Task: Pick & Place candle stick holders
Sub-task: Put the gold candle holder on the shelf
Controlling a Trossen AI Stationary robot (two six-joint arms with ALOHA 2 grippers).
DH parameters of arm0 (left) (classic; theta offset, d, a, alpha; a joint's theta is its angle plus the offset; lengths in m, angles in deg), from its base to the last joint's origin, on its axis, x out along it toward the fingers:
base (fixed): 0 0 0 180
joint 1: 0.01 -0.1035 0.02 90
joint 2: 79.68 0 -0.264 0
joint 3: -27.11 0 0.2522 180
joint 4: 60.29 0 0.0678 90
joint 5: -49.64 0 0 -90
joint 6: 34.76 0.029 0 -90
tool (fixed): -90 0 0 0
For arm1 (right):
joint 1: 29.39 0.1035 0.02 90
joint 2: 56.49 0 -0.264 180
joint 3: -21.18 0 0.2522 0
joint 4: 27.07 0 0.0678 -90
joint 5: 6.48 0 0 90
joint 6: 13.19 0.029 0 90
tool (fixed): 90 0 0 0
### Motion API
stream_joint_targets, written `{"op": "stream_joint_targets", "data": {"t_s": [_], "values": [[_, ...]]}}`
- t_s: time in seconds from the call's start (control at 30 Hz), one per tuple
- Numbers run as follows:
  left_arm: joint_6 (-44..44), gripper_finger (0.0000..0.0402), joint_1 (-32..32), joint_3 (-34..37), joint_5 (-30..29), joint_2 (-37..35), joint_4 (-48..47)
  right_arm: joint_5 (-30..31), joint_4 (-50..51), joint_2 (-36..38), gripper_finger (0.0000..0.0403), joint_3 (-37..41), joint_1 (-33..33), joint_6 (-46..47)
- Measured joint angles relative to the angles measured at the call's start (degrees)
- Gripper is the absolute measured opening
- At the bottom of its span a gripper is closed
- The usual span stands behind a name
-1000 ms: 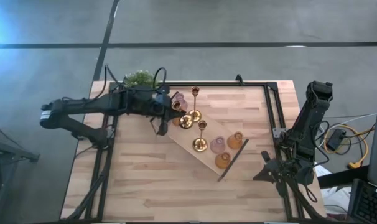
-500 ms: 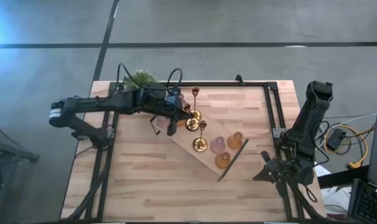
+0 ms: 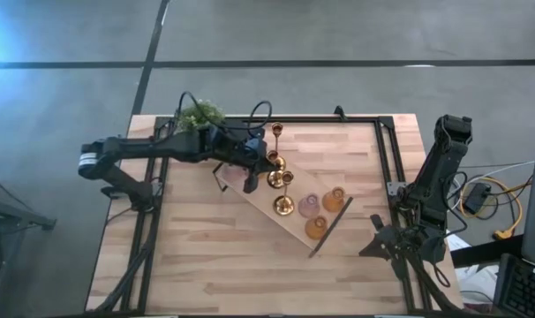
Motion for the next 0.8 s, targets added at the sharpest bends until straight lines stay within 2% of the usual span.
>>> {"op": "stream_joint_targets", "data": {"t_s": [0.8], "values": [[0.63, 0.0018, 0.04, 0.44, 1.58, 3.67, 0.83, 0.0, 0.0, 0.0, 0.0008, 0.0, 0.0, 0.0]]}}
